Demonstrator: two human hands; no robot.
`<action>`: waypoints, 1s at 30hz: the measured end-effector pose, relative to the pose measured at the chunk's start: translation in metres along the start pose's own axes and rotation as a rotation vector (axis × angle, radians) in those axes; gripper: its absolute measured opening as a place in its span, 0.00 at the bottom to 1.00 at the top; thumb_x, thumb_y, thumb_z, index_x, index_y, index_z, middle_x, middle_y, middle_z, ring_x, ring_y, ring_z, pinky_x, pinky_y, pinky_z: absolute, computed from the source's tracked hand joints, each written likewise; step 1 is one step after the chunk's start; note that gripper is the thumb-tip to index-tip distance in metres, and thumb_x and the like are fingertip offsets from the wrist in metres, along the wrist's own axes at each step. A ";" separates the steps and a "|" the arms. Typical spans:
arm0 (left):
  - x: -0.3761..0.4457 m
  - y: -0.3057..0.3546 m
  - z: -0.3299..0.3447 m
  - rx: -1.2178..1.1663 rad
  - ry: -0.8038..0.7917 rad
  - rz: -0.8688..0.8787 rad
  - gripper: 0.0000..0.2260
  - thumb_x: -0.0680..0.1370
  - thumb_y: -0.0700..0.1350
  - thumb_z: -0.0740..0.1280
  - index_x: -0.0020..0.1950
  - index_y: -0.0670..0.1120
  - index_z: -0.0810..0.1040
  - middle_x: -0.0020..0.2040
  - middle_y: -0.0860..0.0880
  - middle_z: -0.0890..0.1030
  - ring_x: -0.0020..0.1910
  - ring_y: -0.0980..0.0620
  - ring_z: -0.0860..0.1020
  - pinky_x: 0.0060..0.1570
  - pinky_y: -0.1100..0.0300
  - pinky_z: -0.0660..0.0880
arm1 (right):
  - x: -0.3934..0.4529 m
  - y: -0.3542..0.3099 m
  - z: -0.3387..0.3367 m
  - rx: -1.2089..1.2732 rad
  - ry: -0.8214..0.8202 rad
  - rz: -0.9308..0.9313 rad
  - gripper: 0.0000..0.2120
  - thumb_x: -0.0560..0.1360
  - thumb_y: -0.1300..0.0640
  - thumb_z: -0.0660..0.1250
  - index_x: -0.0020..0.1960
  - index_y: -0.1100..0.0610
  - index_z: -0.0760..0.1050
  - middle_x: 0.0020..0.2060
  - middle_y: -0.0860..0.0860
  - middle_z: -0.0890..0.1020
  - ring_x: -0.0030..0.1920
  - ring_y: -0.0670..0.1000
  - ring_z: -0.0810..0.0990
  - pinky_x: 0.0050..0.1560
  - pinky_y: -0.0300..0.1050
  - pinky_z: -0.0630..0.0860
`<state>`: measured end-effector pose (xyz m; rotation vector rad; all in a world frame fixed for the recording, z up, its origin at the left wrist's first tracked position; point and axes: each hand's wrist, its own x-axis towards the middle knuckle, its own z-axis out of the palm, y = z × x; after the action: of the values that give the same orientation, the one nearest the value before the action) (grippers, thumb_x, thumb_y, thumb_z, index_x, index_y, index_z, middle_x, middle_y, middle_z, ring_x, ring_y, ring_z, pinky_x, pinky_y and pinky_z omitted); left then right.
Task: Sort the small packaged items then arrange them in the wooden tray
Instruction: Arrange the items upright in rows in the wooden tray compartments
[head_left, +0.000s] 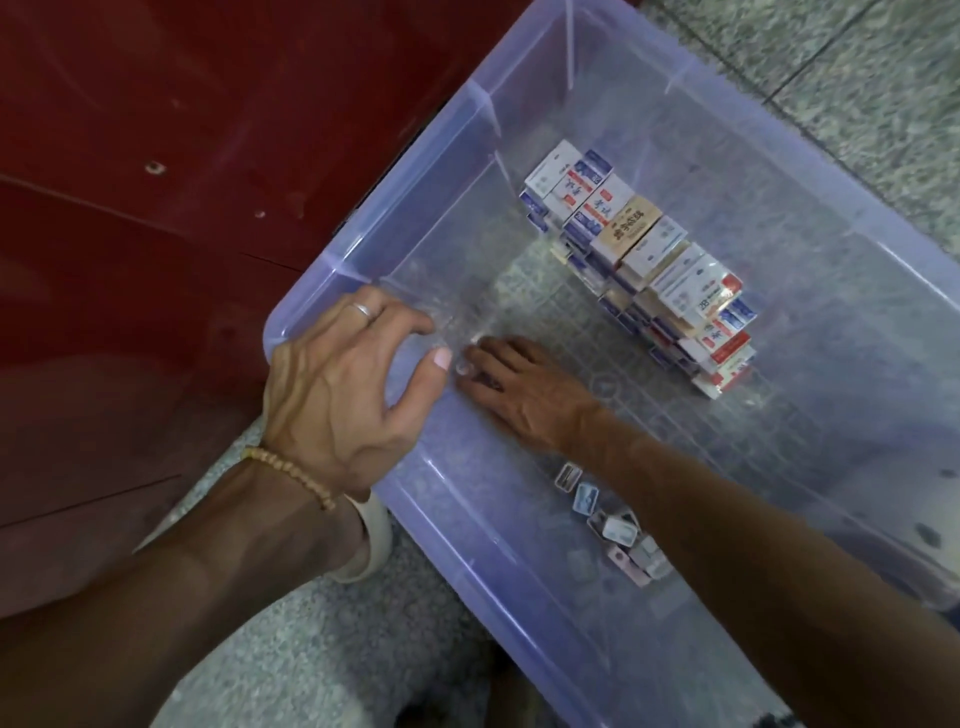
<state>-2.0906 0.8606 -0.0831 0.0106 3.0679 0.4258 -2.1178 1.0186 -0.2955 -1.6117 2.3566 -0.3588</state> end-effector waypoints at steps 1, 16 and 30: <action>0.000 0.000 0.000 -0.004 0.003 0.001 0.16 0.78 0.54 0.59 0.51 0.46 0.81 0.48 0.51 0.80 0.49 0.50 0.79 0.45 0.55 0.73 | -0.013 0.001 0.002 0.001 0.015 -0.032 0.20 0.77 0.52 0.57 0.66 0.57 0.76 0.66 0.62 0.77 0.65 0.65 0.75 0.66 0.60 0.69; -0.003 -0.003 0.002 -0.080 0.098 -0.006 0.16 0.78 0.55 0.59 0.50 0.45 0.80 0.46 0.49 0.79 0.45 0.47 0.80 0.39 0.47 0.76 | -0.084 0.020 0.001 0.022 -0.039 -0.115 0.24 0.78 0.38 0.62 0.65 0.53 0.75 0.68 0.61 0.74 0.70 0.65 0.71 0.67 0.66 0.69; -0.003 -0.004 0.004 -0.083 0.114 0.014 0.14 0.78 0.53 0.61 0.49 0.46 0.80 0.45 0.49 0.80 0.44 0.47 0.80 0.38 0.47 0.75 | -0.059 0.022 0.007 -0.118 0.179 -0.082 0.16 0.76 0.45 0.69 0.58 0.53 0.73 0.57 0.60 0.79 0.57 0.62 0.78 0.53 0.55 0.70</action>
<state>-2.0870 0.8579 -0.0875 0.0048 3.1603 0.5740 -2.1139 1.0812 -0.3054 -1.8037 2.4890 -0.4031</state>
